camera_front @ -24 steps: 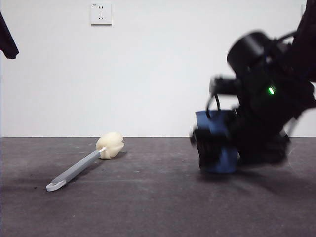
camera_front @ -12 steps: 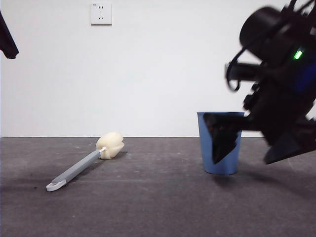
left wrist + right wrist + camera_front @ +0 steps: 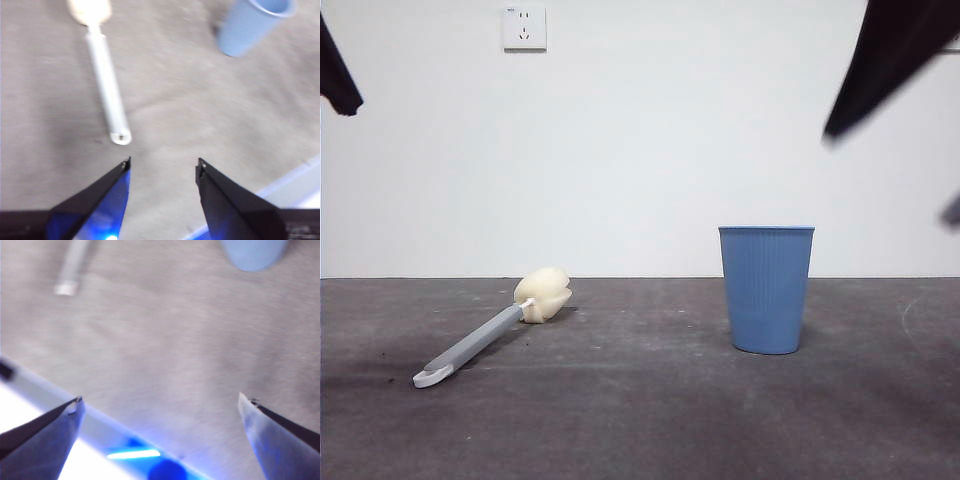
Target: Pick up the cup brush,pick up the cup,insert the brush into the cup,clean the cup,put the cup brush back,put the cup back to the fixed position on the table
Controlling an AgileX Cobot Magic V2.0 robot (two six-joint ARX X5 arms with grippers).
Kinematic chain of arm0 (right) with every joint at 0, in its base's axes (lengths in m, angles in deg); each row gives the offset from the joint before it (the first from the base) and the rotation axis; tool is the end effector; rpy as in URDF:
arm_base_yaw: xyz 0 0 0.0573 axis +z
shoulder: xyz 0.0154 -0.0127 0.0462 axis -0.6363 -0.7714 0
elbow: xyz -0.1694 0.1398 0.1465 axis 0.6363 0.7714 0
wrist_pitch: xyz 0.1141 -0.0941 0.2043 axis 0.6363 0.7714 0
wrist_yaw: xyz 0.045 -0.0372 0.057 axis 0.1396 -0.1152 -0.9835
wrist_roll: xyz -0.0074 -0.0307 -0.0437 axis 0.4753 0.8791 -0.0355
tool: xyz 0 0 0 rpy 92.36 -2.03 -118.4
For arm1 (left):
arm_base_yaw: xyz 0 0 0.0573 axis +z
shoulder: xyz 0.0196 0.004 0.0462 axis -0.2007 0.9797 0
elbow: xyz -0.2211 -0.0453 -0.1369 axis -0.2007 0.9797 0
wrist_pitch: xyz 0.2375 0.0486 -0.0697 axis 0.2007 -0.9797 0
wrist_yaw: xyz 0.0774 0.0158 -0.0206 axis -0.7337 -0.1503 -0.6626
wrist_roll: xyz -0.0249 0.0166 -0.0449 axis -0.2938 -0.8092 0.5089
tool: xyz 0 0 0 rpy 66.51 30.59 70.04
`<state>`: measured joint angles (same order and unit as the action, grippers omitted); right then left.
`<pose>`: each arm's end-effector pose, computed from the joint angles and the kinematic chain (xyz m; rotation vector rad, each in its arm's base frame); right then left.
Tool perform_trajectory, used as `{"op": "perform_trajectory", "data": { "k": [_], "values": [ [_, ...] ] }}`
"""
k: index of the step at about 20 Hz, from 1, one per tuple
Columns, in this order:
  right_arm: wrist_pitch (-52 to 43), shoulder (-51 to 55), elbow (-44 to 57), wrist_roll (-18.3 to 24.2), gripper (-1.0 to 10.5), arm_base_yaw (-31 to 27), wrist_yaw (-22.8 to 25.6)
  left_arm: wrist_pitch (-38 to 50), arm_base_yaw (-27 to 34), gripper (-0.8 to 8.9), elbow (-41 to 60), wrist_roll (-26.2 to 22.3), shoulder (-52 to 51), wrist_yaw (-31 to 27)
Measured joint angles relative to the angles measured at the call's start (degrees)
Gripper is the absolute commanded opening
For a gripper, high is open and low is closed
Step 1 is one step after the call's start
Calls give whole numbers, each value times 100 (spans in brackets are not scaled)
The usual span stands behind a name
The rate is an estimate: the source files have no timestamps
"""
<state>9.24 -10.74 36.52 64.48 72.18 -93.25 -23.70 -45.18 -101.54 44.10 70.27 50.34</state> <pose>0.1209 0.0862 0.2494 0.1446 0.9259 0.6438 0.1085 -0.0741 0.2726 -0.0884 0.7838 -0.5007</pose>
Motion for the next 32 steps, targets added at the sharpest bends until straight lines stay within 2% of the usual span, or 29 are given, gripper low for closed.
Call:
{"op": "perform_trajectory", "data": {
  "k": [5, 8, 9, 10, 11, 12, 32],
  "values": [
    [817, 710, -721, 55, 534, 0, -48, -2, 0, 220, 0, -76, 0, 717],
    [1331, 706, -1012, 229, 517, 0, -46, -4, 0, 215, 0, -76, 0, 778],
    [1429, 697, -1025, 258, 418, 0, -46, -4, 0, 205, 0, -76, 0, 778],
    [1480, 695, -1025, 269, 282, 0, -46, -4, 0, 141, 0, -76, 0, 778],
    [1502, 697, -1025, 271, 77, 0, -46, -4, 0, 28, 0, -76, 0, 778],
    [1499, 697, -1025, 289, -19, 0, -46, -4, 0, -14, 0, -76, 0, 778],
    [1539, 695, -1025, 306, 1, 0, -28, 9, 0, -3, 0, -254, -13, 691]
  ]
}}
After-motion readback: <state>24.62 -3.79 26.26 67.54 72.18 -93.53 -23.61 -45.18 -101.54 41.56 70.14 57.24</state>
